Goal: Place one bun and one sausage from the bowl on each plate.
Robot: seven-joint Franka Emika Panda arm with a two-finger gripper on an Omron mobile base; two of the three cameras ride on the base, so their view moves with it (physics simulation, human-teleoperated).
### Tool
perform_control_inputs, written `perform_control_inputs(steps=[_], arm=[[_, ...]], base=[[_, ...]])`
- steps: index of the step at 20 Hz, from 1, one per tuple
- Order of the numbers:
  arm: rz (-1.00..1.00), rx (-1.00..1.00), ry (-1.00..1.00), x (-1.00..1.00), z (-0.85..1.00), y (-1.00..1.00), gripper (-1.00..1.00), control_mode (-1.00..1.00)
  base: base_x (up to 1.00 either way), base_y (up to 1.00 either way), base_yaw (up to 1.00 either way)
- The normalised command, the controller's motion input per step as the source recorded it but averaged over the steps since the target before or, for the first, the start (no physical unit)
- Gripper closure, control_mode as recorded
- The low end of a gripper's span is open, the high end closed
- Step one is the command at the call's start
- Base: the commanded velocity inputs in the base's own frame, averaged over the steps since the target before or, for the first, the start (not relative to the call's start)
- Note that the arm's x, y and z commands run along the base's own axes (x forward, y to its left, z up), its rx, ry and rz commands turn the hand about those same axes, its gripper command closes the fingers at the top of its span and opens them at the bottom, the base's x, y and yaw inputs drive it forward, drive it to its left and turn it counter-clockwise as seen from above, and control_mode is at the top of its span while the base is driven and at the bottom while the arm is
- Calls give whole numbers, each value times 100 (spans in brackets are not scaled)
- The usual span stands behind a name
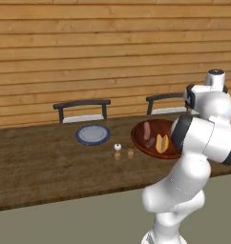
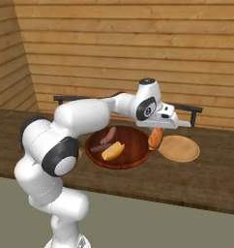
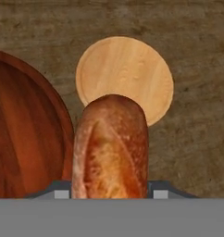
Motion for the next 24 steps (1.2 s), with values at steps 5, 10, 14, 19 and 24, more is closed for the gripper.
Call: perform_control_inputs(steps=[5,10,14,19,24], arm=[[0,1,0,11,-4,-46,100,-100],[0,6,0,53,-15,-13,100,-100],[3,11,3,86,-38,-7,100,-100],[2,6,19,22,-12,-35,100,-100],[0,8,21,12,-31,-30,100,-100]], base=[[0,0,0],[0,0,0],[0,0,0],[0,0,0],[0,0,0]])
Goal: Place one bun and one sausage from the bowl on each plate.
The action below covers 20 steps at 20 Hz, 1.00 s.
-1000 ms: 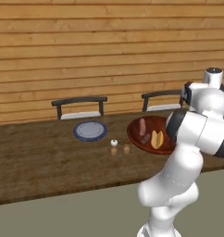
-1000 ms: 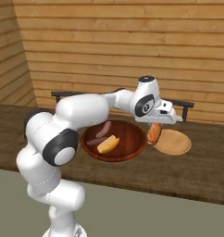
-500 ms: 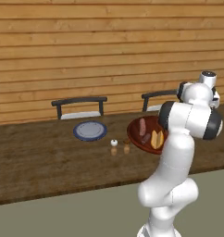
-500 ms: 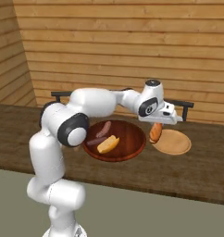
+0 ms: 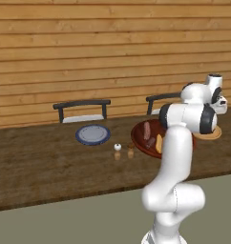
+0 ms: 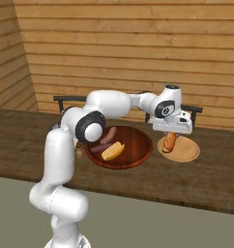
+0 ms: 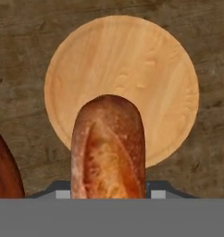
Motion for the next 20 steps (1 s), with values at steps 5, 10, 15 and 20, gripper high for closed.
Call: perform_control_inputs(steps=[5,10,15,20], arm=[[0,10,-5,12,-42,-15,100,-100],[0,1,0,16,-36,-41,100,-100],[0,0,0,13,0,-37,100,-100],[0,0,0,7,0,-6,-100,-100]], base=[[0,0,0],[0,0,0],[0,0,0],[0,0,0]])
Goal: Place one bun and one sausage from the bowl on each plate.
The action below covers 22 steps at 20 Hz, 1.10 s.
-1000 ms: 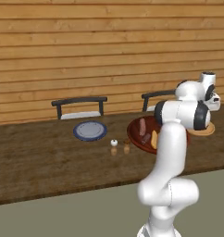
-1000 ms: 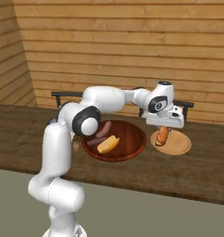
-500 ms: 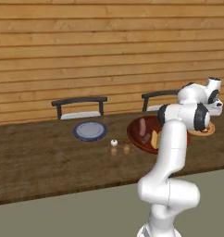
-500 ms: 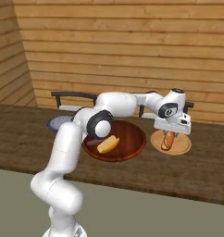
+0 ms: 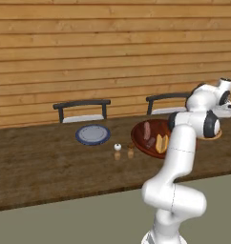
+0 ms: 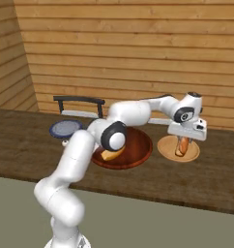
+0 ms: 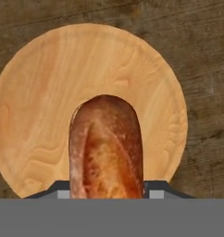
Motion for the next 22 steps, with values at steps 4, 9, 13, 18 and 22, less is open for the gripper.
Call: perform_control_inputs(steps=[4,9,13,18,22], arm=[[0,0,0,0,0,0,-100,-100],[0,0,0,0,3,0,-100,-100],[4,-2,-10,-80,70,39,-100,-100],[3,-10,-11,-88,33,97,-100,-100],[0,-11,-9,-37,-3,100,-100,-100]], base=[[0,0,0],[0,0,0],[0,0,0],[0,0,0],[0,0,0]])
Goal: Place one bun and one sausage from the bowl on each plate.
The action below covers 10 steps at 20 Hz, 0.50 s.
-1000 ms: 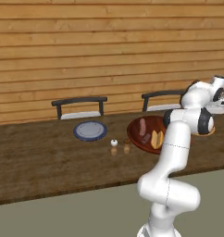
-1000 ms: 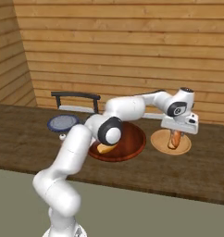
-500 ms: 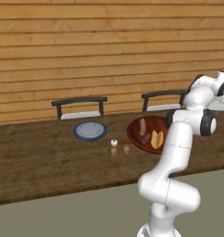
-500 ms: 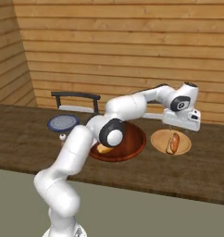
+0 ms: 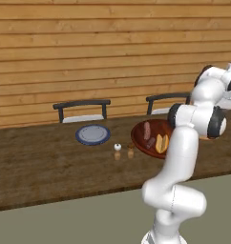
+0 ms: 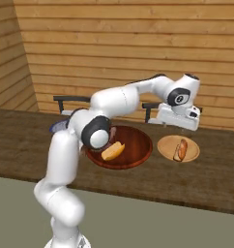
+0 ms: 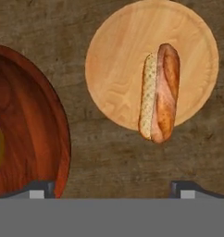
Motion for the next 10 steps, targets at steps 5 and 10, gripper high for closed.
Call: perform_control_inputs(steps=[5,10], arm=[[6,-6,-7,-3,-33,100,-100,-100],[12,-3,-1,17,-16,100,-100,-100]], base=[[0,0,0],[0,0,0]])
